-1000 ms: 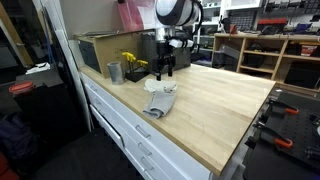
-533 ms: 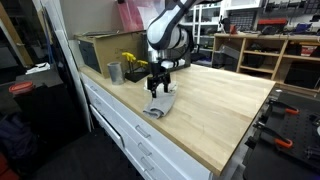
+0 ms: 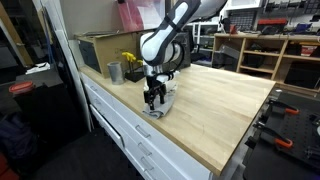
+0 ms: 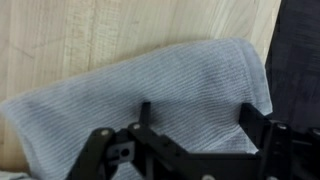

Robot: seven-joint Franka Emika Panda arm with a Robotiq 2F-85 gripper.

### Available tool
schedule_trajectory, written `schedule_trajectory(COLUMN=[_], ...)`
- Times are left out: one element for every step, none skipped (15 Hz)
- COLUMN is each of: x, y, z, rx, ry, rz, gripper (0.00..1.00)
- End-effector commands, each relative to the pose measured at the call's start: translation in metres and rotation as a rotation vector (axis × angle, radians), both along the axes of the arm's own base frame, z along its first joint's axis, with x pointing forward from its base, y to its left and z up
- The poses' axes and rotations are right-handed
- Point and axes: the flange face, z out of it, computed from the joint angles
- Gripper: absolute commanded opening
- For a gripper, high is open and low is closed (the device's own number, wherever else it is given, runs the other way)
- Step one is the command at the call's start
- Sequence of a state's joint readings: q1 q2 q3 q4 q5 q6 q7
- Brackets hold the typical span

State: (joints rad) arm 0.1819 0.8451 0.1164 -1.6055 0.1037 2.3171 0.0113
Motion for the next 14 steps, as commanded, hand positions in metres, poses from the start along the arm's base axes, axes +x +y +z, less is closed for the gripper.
schedule_trajectory(x=[0.008,0.007,0.006,0.005,0.004,0.003,0.002,0.000,-0.001,-0.003,-0.005,-0.007,-0.009,-0.012], y=[0.005,0.005,0.005,0.006,0.007,0.007,0.009,0.011,0.013,0.015,0.016,0.015,0.011,0.003], z=[0.003,0.003,0.003,0.003,0.003,0.002,0.002,0.002,0.001,0.001,0.001,-0.001,-0.004,-0.008], rx=[-0.055,-0.069,-0.084,-0.101,-0.121,-0.136,-0.153,-0.168,-0.183,-0.198,-0.210,-0.226,-0.237,-0.249], ry=[-0.021,-0.027,-0.033,-0.039,-0.045,-0.049,-0.054,-0.059,-0.062,-0.066,-0.067,-0.066,-0.060,-0.050], rz=[0.022,0.035,0.048,0.057,0.068,0.078,0.087,0.097,0.107,0.110,0.112,0.107,0.093,0.065], gripper=[0.58,0.49,0.42,0.36,0.27,0.20,0.12,0.06,0.01,0.00,0.00,0.02,0.02,0.02])
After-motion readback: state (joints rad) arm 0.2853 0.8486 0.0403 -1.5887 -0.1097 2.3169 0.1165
